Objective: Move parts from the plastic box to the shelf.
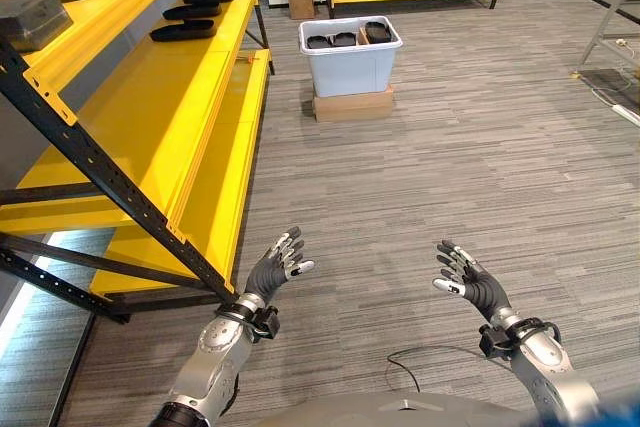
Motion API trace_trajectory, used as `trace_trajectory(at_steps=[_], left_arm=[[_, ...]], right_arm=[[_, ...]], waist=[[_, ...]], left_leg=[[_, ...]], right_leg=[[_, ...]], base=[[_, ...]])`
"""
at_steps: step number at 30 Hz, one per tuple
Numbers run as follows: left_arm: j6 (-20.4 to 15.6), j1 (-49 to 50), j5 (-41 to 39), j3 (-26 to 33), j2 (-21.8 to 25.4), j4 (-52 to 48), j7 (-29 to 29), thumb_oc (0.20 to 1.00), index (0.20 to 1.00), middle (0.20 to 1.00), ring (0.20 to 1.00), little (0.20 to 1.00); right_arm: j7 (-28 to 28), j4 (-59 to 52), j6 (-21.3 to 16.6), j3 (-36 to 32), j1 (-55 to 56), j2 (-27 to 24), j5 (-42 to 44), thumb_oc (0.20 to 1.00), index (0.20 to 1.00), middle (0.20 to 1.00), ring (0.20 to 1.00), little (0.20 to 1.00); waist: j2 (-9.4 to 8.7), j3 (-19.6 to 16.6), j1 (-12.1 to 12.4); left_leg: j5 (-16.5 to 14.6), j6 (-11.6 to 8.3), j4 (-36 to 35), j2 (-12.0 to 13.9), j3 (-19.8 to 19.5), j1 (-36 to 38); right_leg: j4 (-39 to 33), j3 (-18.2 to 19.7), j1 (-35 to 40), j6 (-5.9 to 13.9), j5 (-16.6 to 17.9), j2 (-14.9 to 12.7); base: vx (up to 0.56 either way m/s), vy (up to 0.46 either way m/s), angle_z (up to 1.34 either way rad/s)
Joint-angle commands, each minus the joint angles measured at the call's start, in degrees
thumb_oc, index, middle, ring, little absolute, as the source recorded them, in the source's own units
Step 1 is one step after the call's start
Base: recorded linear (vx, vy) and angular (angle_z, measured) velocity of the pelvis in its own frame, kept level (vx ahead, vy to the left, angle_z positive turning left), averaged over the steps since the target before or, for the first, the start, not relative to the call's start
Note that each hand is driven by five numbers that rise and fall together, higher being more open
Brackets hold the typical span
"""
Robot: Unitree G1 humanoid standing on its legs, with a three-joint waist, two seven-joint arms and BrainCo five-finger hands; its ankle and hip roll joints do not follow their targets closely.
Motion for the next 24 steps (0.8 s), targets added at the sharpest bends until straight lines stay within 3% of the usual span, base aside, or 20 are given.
trace_trajectory(at_steps=[1,24], left_arm=[[-3.28,-0.46,-0.11,1.69,1.43,-1.74,-0.39,1.0,1.0,1.0,1.0,1.0],[-3.1,-0.39,-1.49,1.6,1.14,-1.4,-0.23,1.0,1.0,1.0,1.0,1.0]], right_arm=[[0.46,-0.26,-2.62,1.35,-1.83,-0.24,0.36,1.0,1.0,1.0,1.0,1.0],[0.47,0.1,-2.41,1.65,-1.92,-0.18,0.87,1.0,1.0,1.0,1.0,1.0]], waist=[[-3.23,-2.0,0.32],[-3.1,-1.74,0.57]], left_leg=[[1.47,-3.74,0.93,4.49,-1.79,-1.68],[1.52,-3.89,1.15,4.94,-1.86,-1.61]], right_leg=[[2.09,-1.54,-0.68,6.06,2.76,-7.18],[2.32,-1.4,-0.41,5.84,2.23,-6.95]], base=[[0.0,0.0,0.0],[0.0,0.0,0.0]])
